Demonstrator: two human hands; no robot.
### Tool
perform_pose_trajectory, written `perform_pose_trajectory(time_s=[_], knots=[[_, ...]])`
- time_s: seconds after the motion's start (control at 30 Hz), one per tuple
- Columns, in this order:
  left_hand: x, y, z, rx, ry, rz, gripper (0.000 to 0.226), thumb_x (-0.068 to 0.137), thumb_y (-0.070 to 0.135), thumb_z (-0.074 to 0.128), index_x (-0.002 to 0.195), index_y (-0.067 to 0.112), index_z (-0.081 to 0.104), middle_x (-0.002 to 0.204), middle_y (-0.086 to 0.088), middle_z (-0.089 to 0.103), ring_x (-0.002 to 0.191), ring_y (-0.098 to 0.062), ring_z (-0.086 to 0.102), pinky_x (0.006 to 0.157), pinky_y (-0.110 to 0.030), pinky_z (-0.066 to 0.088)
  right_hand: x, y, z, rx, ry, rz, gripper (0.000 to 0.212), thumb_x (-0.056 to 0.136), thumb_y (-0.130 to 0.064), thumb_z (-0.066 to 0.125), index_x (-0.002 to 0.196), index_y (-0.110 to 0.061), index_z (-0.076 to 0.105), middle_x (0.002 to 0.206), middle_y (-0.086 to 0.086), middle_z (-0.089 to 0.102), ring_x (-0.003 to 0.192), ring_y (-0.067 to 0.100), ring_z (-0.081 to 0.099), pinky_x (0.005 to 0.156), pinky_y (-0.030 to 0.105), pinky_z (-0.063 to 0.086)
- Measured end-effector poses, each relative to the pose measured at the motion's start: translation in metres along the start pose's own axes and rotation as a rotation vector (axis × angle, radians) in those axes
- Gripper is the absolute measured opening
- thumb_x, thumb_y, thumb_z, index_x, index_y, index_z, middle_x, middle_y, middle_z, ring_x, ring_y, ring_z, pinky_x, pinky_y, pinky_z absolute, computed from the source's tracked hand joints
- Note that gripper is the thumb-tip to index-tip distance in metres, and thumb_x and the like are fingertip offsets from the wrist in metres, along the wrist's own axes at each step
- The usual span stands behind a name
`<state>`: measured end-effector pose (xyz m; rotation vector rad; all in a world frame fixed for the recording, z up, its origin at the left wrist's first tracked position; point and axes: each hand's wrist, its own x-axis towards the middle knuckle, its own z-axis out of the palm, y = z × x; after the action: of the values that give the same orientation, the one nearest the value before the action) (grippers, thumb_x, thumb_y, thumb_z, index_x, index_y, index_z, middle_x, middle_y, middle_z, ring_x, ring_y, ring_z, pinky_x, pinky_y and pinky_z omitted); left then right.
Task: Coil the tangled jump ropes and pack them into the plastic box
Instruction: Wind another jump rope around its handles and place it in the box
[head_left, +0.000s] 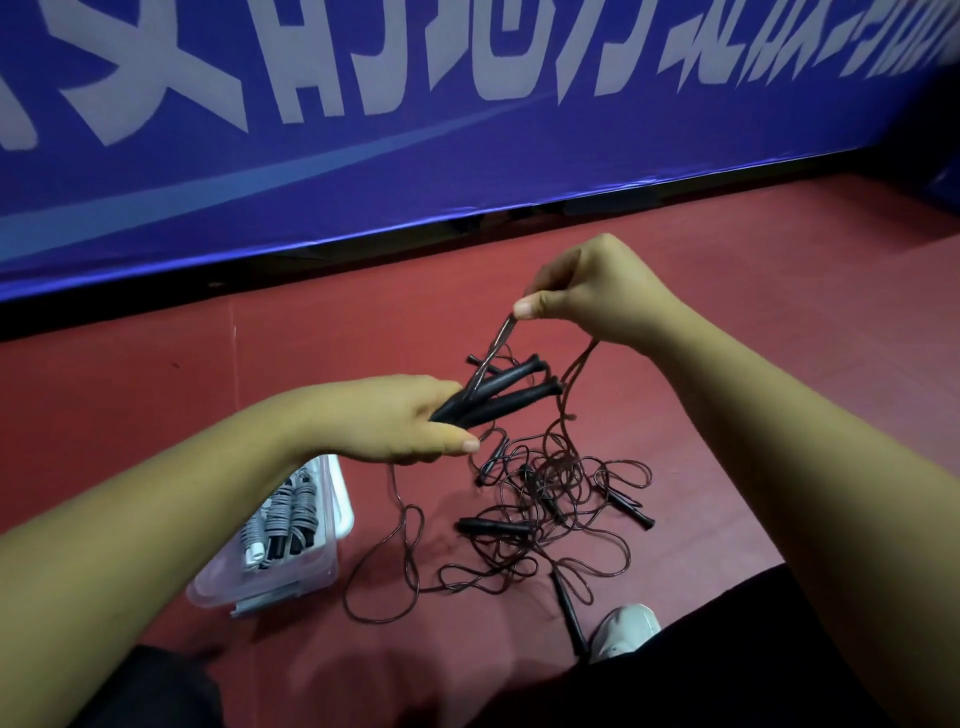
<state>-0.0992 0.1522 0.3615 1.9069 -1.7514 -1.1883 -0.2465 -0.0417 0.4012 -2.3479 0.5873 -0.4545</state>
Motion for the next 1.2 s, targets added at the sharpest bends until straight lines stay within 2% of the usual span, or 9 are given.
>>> perform_pose_trajectory(time_s=[0.13,0.23,0.3,0.4,0.77,0.9,0.97,1.1,1.2], knots=[[-0.005,0.006,0.003,0.081,0.096,0.166,0.037,0.093,0.047,0.060,0.125,0.028,0.055,0.096,0.005,0.069,0.083,-0.015,0.064,0.075,-0.032,0.053,0.000,0.005,0.019,0.084,-0.053,0.076,0.014,0.080,-0.023,0.082,0.081,-0.010,0.077,0.044,-0.017,0.057,0.040,-0.003,0.045,0.046,0.011,0.034],[-0.009,0.001,-0.008,-0.193,0.290,0.200,0.016,0.088,0.040,0.067,0.101,0.043,0.058,0.063,0.010,0.057,0.054,-0.010,0.049,0.051,-0.025,0.042,0.003,0.009,0.023,0.180,-0.036,0.133,0.011,0.084,-0.019,0.078,0.074,-0.015,0.076,0.045,-0.010,0.050,0.042,0.005,0.034,0.045,0.020,0.029],[-0.008,-0.003,-0.017,-0.379,0.461,0.190,0.012,0.089,0.028,0.068,0.088,0.030,0.056,0.056,0.008,0.047,0.048,-0.011,0.038,0.045,-0.022,0.033,0.003,0.007,0.022,0.248,-0.064,0.158,0.019,0.086,-0.030,0.076,0.076,-0.013,0.076,0.052,-0.005,0.050,0.044,0.007,0.035,0.044,0.019,0.029],[-0.005,-0.009,-0.027,-0.585,0.643,0.117,0.029,0.095,0.010,0.061,0.075,0.017,0.042,0.054,0.003,0.037,0.044,-0.010,0.029,0.042,-0.020,0.026,0.002,0.000,0.027,0.293,-0.133,0.151,0.025,0.090,-0.035,0.071,0.083,-0.012,0.078,0.058,0.000,0.050,0.047,0.009,0.037,0.045,0.020,0.031],[0.002,-0.045,-0.048,-0.668,0.763,-0.095,0.030,0.097,0.011,0.059,0.078,0.021,0.038,0.054,0.001,0.028,0.042,-0.008,0.020,0.042,-0.019,0.015,-0.020,-0.027,0.043,0.167,-0.211,0.140,0.019,0.099,-0.024,0.060,0.093,-0.014,0.075,0.051,-0.009,0.049,0.046,0.013,0.045,0.050,0.023,0.040],[0.003,-0.056,-0.053,-0.421,0.844,-0.133,0.017,0.096,0.015,0.063,0.104,0.015,0.049,0.060,-0.006,0.040,0.044,-0.014,0.031,0.043,-0.021,0.026,-0.030,-0.041,0.041,0.135,-0.221,0.102,0.020,0.101,-0.023,0.056,0.098,-0.014,0.073,0.057,-0.005,0.057,0.047,0.008,0.063,0.054,0.022,0.048],[0.002,-0.060,-0.053,-0.241,0.833,-0.127,0.017,0.093,0.019,0.067,0.104,0.018,0.053,0.063,-0.005,0.048,0.047,-0.016,0.039,0.046,-0.025,0.031,-0.032,-0.045,0.038,0.132,-0.239,0.086,0.021,0.101,-0.023,0.056,0.097,-0.012,0.073,0.062,-0.001,0.057,0.049,0.012,0.064,0.054,0.020,0.047],[0.016,-0.060,-0.032,0.145,0.721,-0.224,0.027,0.092,0.025,0.068,0.111,0.012,0.054,0.088,-0.006,0.058,0.078,-0.024,0.053,0.061,-0.033,0.034,-0.037,-0.051,0.036,0.129,-0.271,0.043,0.022,0.099,-0.023,0.058,0.093,-0.009,0.074,0.061,0.002,0.047,0.051,0.016,0.044,0.049,0.026,0.036],[0.029,-0.060,-0.009,0.240,0.623,-0.301,0.033,0.091,0.033,0.067,0.114,0.014,0.054,0.097,-0.008,0.062,0.084,-0.025,0.055,0.068,-0.032,0.037,-0.036,-0.056,0.030,0.076,-0.291,0.021,0.015,0.095,-0.019,0.065,0.084,-0.015,0.075,0.057,0.001,0.042,0.048,0.013,0.034,0.045,0.025,0.027]])
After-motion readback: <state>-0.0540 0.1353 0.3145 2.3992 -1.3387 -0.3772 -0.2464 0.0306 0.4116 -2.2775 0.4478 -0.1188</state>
